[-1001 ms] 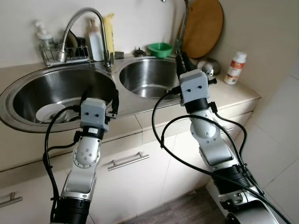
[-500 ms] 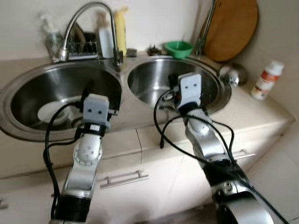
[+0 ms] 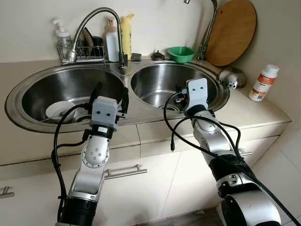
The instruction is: Kitchen organization
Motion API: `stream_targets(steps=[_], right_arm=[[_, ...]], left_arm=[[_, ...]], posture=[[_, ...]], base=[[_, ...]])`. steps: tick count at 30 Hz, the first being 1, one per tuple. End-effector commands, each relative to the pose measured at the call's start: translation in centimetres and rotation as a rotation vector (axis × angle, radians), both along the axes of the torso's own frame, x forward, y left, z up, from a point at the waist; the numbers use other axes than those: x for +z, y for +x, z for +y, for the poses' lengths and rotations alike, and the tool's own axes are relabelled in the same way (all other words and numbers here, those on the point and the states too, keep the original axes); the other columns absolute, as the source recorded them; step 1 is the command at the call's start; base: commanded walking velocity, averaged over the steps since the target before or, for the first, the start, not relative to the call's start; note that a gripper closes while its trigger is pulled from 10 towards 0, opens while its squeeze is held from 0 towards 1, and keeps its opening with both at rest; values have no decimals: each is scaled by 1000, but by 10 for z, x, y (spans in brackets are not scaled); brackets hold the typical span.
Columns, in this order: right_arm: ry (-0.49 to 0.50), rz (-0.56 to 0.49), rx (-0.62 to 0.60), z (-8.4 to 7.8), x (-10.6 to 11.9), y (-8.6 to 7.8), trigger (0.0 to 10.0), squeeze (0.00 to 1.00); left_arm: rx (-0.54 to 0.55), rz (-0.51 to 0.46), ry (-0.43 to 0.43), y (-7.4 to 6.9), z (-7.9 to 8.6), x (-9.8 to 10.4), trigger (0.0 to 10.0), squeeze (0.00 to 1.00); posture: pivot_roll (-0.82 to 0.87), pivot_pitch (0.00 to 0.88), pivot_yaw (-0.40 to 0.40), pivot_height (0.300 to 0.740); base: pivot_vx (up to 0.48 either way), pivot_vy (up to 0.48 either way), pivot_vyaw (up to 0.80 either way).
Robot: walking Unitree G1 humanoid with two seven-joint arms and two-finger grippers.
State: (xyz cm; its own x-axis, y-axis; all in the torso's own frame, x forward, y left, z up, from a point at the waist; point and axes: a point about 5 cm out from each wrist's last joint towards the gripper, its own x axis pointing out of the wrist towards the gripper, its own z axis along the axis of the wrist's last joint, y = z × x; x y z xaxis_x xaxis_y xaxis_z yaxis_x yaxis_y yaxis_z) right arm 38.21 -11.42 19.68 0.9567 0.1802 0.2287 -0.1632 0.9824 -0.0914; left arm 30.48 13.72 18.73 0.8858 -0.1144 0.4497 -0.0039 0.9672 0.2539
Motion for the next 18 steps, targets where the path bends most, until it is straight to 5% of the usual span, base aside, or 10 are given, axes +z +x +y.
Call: stream_targets(steps=[1,11,18], right_arm=[[60,-46,-3,-3,9,-2,10000,1000],[232,-181,-3,-10,35,-16,10000,1000],[239,-195,34,-5,35,-26,10000,1000]], left_arm=[[-1,19,10,1,-1,-2,10000,0],[-54,20,-21,-1,-6,0,10000,0],[-92,-26,-36,-5,-10,9,10000,0]], posture=[[90,0,-37,740],[83,0,-33,740],[82,0,-33,740]], base=[[0,0,0],[0,0,0],[0,451,0]])
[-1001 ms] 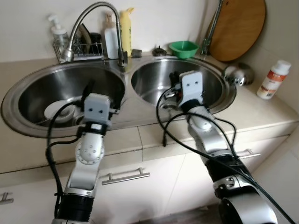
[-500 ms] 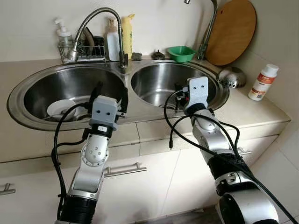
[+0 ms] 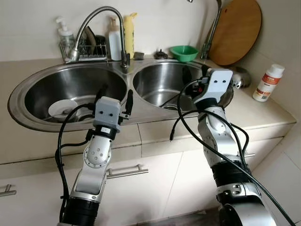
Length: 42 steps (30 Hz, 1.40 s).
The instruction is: Kitchen organization
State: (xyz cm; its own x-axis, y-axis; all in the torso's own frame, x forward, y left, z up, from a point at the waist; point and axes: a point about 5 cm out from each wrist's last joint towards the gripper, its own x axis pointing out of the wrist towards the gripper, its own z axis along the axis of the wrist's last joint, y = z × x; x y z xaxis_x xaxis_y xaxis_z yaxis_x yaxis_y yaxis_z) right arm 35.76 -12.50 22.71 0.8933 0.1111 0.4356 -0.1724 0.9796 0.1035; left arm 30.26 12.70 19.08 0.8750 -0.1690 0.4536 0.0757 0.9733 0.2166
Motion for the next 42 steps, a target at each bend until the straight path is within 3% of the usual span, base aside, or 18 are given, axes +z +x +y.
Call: stream_targets(steps=[1,2,3,15,26,31,42], right_arm=[[0,-8,29,7,3,-3,10000,1000],[-12,-2,34,9,1,-5,10000,898],[-23,-1,35,11,1,-5,10000,0],[-113,18,33,18,-8,-15,10000,0],[-170,20,-64,7,-12,-18,10000,0],[-211,-6,-109,3,-12,-22,10000,0],[-196,-8,-133,1,-14,-27,10000,0]], left_arm=[[-14,-31,0,-3,-1,7,10000,0],[-25,-35,1,-3,-3,8,10000,0],[-36,-41,6,-4,-5,8,10000,0],[-75,-46,14,-9,-13,6,10000,0],[-88,-81,64,-14,-17,6,10000,0],[-93,-78,72,-15,-19,5,10000,0],[-108,-89,41,-15,-19,6,10000,0]], posture=[[81,0,-33,740],[81,0,-32,740],[79,0,-30,740],[74,0,-31,740],[66,0,-31,740],[62,0,-29,740],[58,0,-26,740]], base=[[0,480,0],[0,480,0],[0,480,0],[0,468,0],[0,0,-624],[0,-367,-800],[0,-393,-800]])
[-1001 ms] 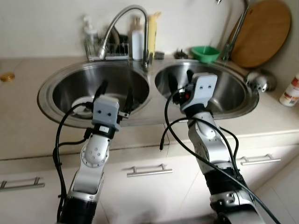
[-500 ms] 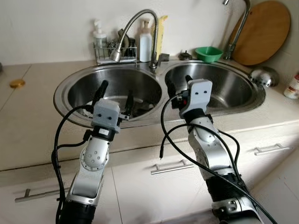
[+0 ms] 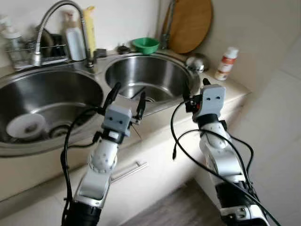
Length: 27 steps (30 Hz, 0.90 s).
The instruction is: Kitchen organization
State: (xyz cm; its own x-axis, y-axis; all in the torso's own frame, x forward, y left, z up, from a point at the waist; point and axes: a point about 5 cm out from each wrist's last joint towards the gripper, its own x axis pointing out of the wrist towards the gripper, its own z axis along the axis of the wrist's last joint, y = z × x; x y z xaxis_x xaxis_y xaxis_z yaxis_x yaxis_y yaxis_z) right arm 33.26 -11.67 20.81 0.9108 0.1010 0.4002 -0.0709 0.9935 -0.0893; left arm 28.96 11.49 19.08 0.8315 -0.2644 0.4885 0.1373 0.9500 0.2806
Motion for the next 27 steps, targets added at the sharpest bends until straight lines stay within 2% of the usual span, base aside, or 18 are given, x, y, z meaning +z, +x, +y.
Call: stream_targets(steps=[1,10,24,27], right_arm=[[0,-27,-30,-7,5,-2,10000,0],[-12,-6,-28,-10,-4,-7,10000,0],[-37,37,-38,-16,-20,-18,10000,0],[-44,41,-42,-17,-21,-19,10000,0]], left_arm=[[-31,-34,-22,-3,-7,6,10000,0],[-50,29,-40,-2,-7,-3,10000,0],[-75,63,-35,-3,-7,-11,10000,0],[-77,34,-25,-5,-7,-9,10000,0]], posture=[[58,0,-26,740],[56,0,-25,740],[48,0,-15,740],[45,0,-13,740]], base=[[0,0,-800],[0,0,-800],[0,455,-800],[0,0,-800]])
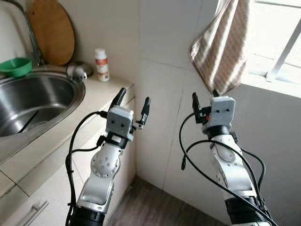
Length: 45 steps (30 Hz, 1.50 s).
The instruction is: Kitchen organization
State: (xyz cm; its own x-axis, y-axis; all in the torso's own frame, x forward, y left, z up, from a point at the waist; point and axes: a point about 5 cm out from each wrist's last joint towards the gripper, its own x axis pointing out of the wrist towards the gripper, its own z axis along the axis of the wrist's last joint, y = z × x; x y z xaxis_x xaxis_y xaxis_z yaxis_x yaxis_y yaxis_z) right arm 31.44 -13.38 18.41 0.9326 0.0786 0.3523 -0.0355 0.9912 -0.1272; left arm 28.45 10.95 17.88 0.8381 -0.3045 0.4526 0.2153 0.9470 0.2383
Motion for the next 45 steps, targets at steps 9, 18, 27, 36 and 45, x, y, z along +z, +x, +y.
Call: stream_targets(steps=[9,18,27,36,45], right_arm=[[-9,-2,-12,-4,2,-1,10000,0],[-15,7,-19,-4,0,-2,10000,0],[-22,12,-28,-7,-1,-2,10000,0],[-26,17,-31,-8,-1,-2,10000,0],[-27,14,-31,-8,-1,-2,10000,0]], left_arm=[[-24,-9,33,0,-6,0,10000,0],[-33,10,39,-1,-7,-4,10000,0],[-33,9,5,-1,-6,-4,10000,0],[-46,18,6,-3,-8,-7,10000,0],[-65,14,20,-4,-10,-8,10000,0]], posture=[[43,0,-13,740],[42,0,-14,740],[39,0,-16,740],[37,0,-14,740],[36,0,-13,740]], base=[[0,0,-800],[0,-349,-800],[0,-160,-800],[0,0,-800],[0,0,-800]])
